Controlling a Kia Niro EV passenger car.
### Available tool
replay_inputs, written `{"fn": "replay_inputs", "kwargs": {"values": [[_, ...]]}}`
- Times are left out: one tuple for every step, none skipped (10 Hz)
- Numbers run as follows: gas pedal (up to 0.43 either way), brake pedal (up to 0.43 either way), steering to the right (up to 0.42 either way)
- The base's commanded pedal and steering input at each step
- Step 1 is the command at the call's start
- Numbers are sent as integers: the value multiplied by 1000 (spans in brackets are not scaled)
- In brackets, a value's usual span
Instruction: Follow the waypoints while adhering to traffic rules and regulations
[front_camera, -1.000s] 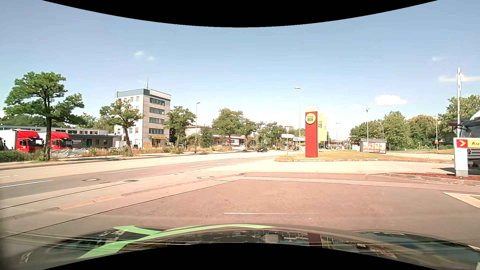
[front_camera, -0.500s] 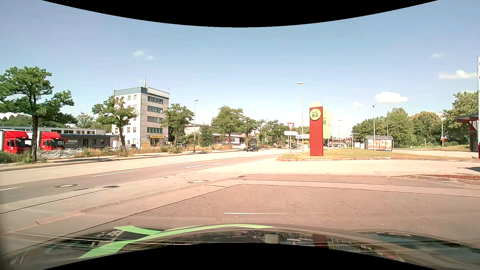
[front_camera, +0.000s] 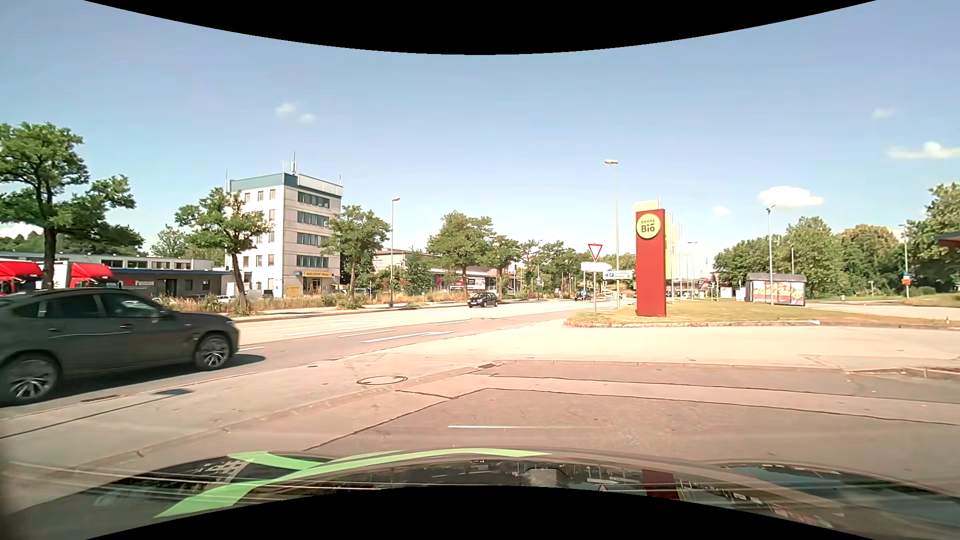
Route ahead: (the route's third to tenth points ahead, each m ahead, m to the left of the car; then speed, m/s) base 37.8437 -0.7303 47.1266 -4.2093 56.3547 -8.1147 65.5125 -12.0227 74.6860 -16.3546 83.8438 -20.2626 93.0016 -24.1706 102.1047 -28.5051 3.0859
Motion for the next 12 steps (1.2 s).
{"fn": "replay_inputs", "kwargs": {"values": [[0, 0, -49], [0, 0, -50], [0, 0, -51], [0, 0, -53], [0, 0, -57], [0, 0, -67], [0, 67, -78], [0, 91, -87], [0, 104, -94], [0, 116, -99], [0, 134, -100], [0, 146, -102]]}}
